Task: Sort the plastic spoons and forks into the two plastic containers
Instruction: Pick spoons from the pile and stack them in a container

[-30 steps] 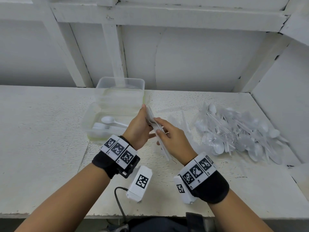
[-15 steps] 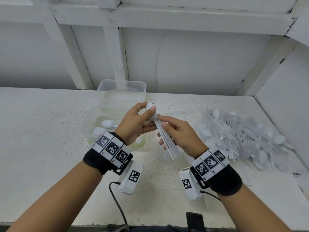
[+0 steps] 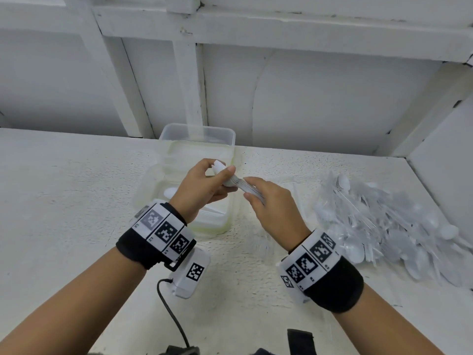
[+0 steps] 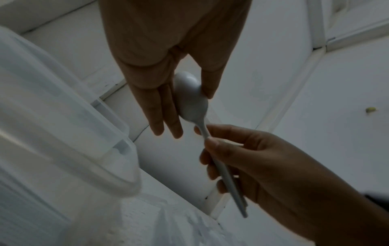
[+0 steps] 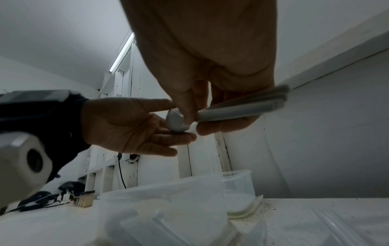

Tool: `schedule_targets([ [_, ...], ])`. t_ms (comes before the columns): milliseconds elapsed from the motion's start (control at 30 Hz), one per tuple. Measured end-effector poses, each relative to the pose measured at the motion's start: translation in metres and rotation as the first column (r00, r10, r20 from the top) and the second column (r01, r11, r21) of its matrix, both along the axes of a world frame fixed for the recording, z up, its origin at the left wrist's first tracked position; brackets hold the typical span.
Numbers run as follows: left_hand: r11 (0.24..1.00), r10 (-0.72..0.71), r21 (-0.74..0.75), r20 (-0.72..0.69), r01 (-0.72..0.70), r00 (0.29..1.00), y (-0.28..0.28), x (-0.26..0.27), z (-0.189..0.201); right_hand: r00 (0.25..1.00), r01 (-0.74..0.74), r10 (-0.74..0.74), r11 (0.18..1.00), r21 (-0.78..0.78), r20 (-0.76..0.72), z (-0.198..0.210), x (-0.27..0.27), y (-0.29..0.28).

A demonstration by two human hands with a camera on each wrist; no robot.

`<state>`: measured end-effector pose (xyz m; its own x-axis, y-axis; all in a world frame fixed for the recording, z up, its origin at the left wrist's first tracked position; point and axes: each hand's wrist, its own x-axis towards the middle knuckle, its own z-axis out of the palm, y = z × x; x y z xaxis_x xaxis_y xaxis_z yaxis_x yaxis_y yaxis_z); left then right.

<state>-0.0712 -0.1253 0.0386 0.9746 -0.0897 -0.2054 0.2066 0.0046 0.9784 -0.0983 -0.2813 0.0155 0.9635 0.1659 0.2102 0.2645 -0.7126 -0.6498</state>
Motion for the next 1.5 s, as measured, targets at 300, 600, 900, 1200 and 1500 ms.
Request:
schedule_targets([
  [300,0.705,-0.216,0.704,0.100,0.084,0.971,0.075,0.025,0.004,0.991,-0.112,0.107,0.992,-0.056,-0.074,0.003,0.033,0.014],
  [600,0.098,-0.438,0.922,-0.298,0.375,0.848,0.107,0.056,-0.038,0.967,-0.198,0.168,0.968,-0.154,-0.190,-0.001,0.065,0.046],
  [900,0.087,-0.430,0.908,-0.337,0.410,0.838,0.105,0.061,-0.048,0.938,-0.267,0.195,0.934,-0.240,-0.286,-0.007,0.082,0.070],
  [1200,0.053,-0.420,0.869,-0.428,0.492,0.800,0.101,0.065,-0.042,0.930,-0.300,0.194,0.892,-0.338,-0.312,-0.010,0.087,0.078],
  [1500,0.046,-0.444,0.840,-0.468,0.541,0.764,0.100,0.068,-0.035,0.937,-0.301,0.192,0.869,-0.394,-0.293,-0.013,0.090,0.083],
])
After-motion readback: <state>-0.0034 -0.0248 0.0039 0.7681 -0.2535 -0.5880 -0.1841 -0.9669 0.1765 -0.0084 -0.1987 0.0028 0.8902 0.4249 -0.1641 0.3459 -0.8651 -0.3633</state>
